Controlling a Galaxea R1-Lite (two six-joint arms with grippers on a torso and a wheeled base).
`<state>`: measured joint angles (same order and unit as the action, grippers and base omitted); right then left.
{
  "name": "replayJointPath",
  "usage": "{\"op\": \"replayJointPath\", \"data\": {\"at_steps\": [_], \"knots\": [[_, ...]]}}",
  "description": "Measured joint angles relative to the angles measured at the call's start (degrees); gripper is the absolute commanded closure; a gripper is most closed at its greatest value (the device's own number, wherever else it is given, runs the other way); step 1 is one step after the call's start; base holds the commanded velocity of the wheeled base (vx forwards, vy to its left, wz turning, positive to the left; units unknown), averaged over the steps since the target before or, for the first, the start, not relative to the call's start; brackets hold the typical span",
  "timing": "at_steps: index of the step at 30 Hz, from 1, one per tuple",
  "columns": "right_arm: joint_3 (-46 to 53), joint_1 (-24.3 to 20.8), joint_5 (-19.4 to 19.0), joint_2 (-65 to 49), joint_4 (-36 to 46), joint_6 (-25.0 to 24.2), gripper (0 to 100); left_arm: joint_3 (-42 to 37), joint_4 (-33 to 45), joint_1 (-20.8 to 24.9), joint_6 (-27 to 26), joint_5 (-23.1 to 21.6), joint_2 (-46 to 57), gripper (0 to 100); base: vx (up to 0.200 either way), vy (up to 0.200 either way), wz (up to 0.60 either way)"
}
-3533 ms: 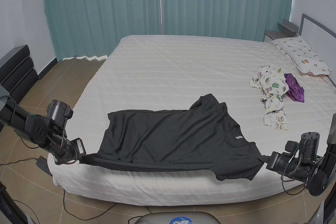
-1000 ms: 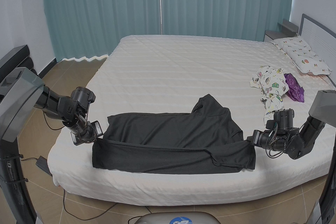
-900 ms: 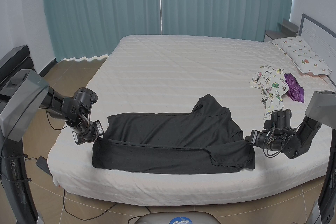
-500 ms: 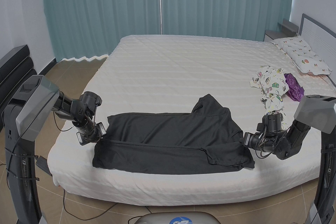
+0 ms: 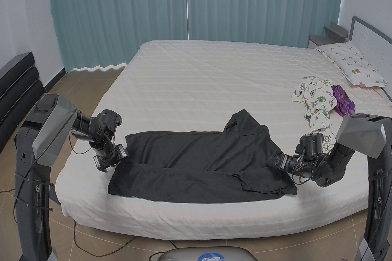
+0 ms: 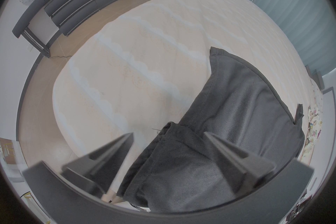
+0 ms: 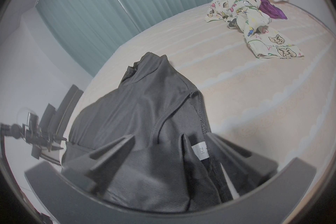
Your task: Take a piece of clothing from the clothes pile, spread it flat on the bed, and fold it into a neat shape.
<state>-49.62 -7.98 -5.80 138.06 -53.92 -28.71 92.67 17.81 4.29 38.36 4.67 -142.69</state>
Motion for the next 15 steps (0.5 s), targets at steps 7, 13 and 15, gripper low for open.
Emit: {"op": "replayJointPath", "data": {"at_steps": [7,13,15], "knots": [[1.5,1.5,0.2,-4.4,-1.2,-3.9,0,-2.5,0.0,-2.3,0.4,-5.9,3.9,0,0.000,0.000,0.00],[4.8,2.9,0.3,-8.1,-1.2,-6.3,0,-7.4,-0.5,-5.9,0.1,-9.1,9.4,0,0.000,0.000,0.00],[5.3,3.1,0.3,-8.6,-1.1,-7.2,0,-8.9,-0.6,-6.9,0.1,-9.4,10.8,0,0.000,0.000,0.00]]}}
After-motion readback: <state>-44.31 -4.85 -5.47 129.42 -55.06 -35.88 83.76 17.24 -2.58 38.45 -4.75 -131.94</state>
